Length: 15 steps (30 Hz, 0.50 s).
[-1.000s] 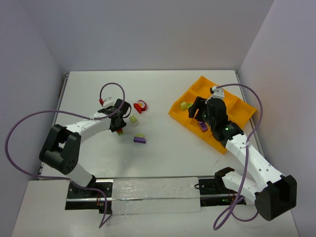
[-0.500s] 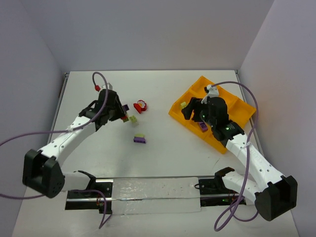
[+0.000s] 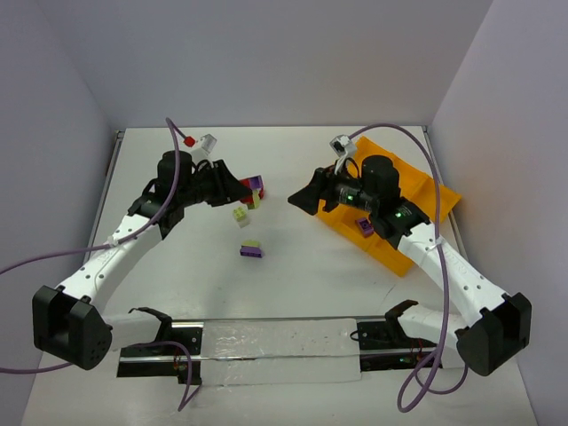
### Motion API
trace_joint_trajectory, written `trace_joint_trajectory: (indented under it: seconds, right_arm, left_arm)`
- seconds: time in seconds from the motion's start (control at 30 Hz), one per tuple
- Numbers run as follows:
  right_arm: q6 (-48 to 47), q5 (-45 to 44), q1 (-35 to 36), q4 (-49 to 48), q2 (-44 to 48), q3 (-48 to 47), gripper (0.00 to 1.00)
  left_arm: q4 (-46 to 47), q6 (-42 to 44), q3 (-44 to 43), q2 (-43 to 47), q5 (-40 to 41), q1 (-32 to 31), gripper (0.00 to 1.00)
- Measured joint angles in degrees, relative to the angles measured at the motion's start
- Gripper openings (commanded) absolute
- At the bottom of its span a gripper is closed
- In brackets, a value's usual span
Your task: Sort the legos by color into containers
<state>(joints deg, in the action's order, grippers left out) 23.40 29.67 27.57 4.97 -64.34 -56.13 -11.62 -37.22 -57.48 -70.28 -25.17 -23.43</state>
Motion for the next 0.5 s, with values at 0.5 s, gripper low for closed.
trace_joint_trajectory:
  seconds: [0.5]
  right_arm:
    - [6.27,-0.44,1.82,-2.86,-6.59,-1.63,0.72]
  left_arm:
    - [4.44,-2.77,2.44,1.11,-5.16,0.36,0.0]
